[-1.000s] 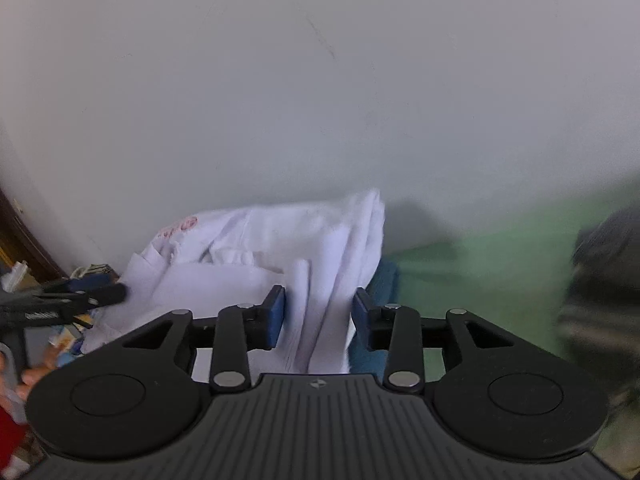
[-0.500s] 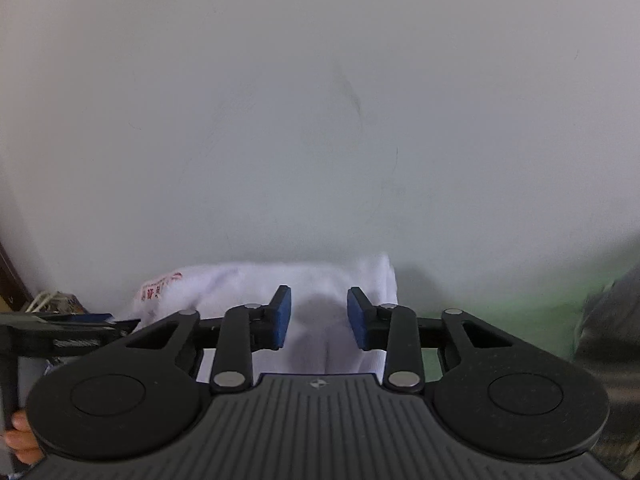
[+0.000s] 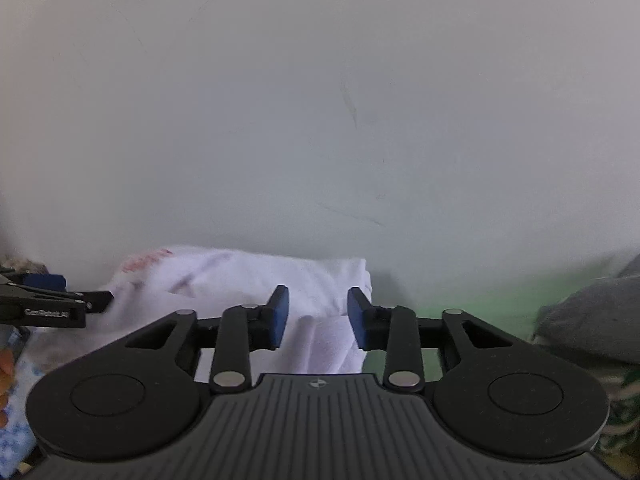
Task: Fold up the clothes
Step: 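Lower the white shirt onto the striped clothes stack and open both grippers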
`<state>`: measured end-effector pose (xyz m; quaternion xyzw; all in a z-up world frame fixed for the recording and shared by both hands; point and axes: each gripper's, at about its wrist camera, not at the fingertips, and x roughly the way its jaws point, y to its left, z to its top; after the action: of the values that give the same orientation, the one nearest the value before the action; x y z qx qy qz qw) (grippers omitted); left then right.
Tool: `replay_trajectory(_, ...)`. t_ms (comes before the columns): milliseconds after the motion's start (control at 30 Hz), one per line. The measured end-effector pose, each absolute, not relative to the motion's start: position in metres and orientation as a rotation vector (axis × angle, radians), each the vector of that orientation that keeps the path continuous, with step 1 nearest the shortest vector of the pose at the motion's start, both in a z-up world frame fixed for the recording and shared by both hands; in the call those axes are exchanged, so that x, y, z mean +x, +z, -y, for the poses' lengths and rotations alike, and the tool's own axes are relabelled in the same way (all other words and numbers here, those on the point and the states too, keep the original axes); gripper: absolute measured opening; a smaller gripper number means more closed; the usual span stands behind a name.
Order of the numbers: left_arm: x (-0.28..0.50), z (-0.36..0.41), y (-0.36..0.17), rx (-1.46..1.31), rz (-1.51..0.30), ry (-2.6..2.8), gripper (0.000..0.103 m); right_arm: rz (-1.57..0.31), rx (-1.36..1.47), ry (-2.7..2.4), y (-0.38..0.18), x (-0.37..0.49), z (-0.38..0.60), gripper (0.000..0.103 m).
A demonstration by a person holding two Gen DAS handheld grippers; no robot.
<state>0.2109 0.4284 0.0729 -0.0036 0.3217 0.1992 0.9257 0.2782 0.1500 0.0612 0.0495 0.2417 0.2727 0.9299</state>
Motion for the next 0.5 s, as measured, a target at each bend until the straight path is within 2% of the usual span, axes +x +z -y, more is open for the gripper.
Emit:
replay_trajectory(300, 0.197, -0.407, 0.066, -0.025, -0.687, 0.396, 0.096, -0.608, 0.053, 0.536, 0.043, 0.267, -0.155, 0.036)
replay_trajectory(500, 0.209, -0.405, 0.044, -0.046, -0.717, 0.412, 0.102, -0.659, 0.042, 0.504, 0.04, 0.278, -0.156, 0.042)
